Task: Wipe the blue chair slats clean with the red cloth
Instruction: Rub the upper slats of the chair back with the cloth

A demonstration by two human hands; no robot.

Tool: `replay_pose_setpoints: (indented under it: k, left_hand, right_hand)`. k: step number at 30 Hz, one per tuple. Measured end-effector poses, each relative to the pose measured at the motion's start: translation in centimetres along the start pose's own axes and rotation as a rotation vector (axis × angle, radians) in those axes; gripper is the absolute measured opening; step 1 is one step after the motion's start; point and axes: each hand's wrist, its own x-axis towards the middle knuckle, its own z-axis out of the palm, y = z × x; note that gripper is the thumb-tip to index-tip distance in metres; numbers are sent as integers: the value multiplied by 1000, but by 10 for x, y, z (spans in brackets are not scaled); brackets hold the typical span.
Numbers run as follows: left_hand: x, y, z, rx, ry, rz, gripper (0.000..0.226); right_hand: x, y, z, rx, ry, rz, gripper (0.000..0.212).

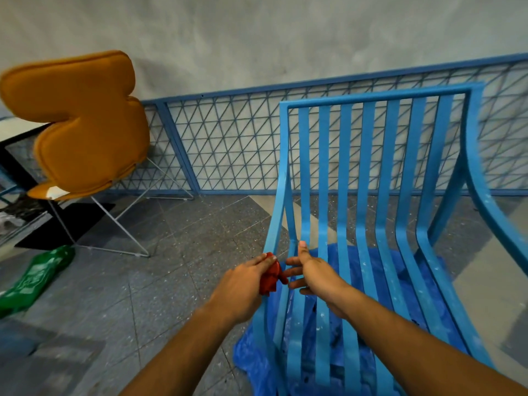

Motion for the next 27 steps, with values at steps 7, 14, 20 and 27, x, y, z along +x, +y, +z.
replay_pose_setpoints:
  k: [7, 14, 20, 27]
  left_hand:
    - [53, 3, -4, 13, 18, -36, 77]
    - [129, 7, -13, 50, 67, -81, 71]
    - [196, 3, -13, 52, 97, -106, 76]
    - [250, -4, -18, -325, 430, -164, 70]
  right_hand:
    - [8, 5, 8, 84, -11, 27, 70]
    - [47, -16, -13, 110, 52, -46, 71]
    - [95, -46, -32, 84, 33, -112, 81]
    - [120, -54, -36, -3, -16, -143, 88]
